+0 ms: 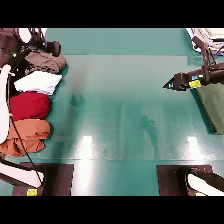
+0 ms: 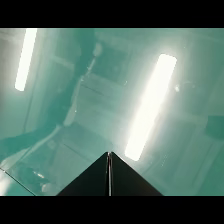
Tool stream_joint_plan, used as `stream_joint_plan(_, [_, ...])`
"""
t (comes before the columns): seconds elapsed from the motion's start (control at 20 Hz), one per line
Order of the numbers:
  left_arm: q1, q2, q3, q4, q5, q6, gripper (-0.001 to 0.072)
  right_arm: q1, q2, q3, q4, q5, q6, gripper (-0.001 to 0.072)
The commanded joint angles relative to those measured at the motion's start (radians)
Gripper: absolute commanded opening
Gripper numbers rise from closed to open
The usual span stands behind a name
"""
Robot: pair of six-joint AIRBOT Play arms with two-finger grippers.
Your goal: Fold the shirts.
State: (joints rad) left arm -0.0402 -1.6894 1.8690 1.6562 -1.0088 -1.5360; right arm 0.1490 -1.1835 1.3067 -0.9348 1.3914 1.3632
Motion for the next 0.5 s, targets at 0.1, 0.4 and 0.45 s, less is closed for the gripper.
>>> stream_joint_plan(0.1, [0.116,-0.154,0.001,0.003,0.103,-0.012,0.0613,0.001,0.001,0.0,0.0,-0.001,0.001,0.0014])
stream_joint_plan(0.4, [0.143,-0.239,0.001,-0.011,0.212,0.002,0.0613,0.001,0.001,0.0,0.0,-0.001,0.001,0.0014])
stream_joint_plan(0.45, [0.143,-0.249,0.001,-0.012,0.217,0.002,0.0613,0.006,0.0,0.0,0.0,-0.001,0.001,0.0014])
